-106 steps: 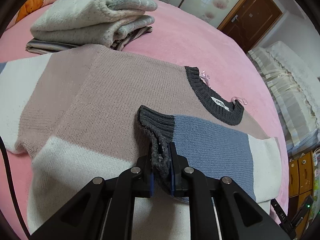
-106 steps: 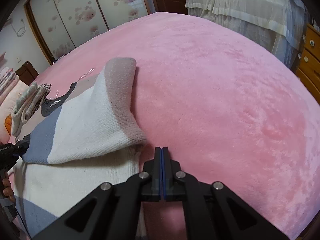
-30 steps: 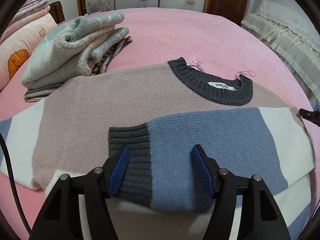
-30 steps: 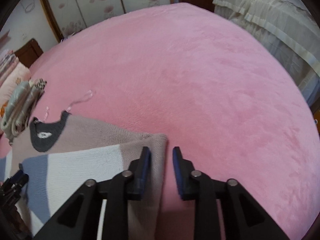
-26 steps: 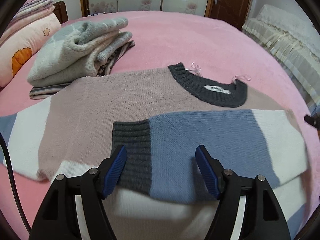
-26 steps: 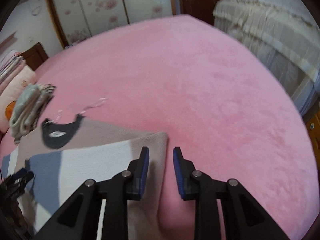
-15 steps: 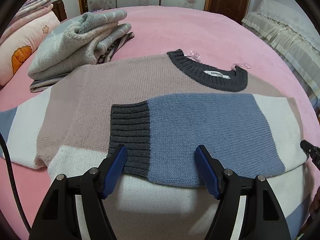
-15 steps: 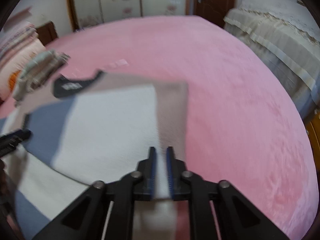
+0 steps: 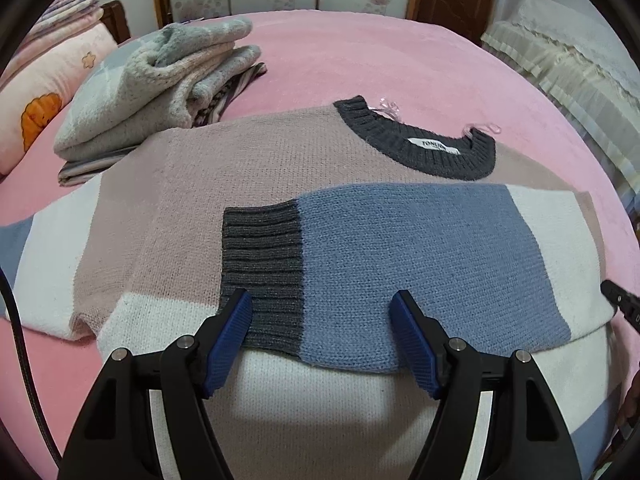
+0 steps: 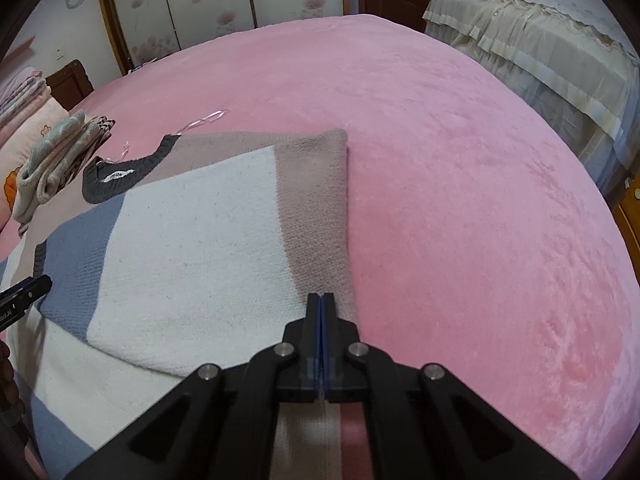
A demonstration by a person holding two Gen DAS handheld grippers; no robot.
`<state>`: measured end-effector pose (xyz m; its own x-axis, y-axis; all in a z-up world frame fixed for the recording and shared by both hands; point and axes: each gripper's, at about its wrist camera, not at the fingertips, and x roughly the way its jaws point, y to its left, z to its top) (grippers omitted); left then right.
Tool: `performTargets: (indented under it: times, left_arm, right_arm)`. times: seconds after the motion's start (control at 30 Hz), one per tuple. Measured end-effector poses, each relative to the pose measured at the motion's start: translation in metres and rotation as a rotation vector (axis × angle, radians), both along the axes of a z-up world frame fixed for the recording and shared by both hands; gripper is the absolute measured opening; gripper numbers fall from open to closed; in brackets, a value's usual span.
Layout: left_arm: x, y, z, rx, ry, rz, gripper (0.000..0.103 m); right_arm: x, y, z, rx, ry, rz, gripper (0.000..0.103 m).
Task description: Fold small clothes
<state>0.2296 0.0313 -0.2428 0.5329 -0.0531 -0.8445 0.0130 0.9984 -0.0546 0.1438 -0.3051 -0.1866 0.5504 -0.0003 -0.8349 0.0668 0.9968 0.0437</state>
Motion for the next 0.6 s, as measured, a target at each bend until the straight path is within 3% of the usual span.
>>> performTargets:
  times: [0.2, 0.4, 0.53, 0.6]
  left_arm:
    - [0.003, 0.004, 0.003, -0.042, 0.018, 0.012, 0.072]
    - [-0.007, 0.018, 0.028, -0.250, 0.079, 0.041, 0.073]
    - [-0.035, 0.024, 0.063, -0.239, 0.002, 0.062, 0.083]
    - [-0.055, 0.029, 0.082, -0.219, -0.044, 0.058, 0.087]
  right_arm:
    - [-0.003, 0.007, 0.002, -0.009, -0.009, -0.020, 0.001]
    - [-0.022, 0.021, 0.023, 0.006, -0.024, -0.002, 0.003]
    - [-0.051, 0.044, 0.049, -0.009, -0.072, 0.050, 0.004]
    - [-0.067, 0.058, 0.061, -0.011, -0.088, 0.077, 0.019]
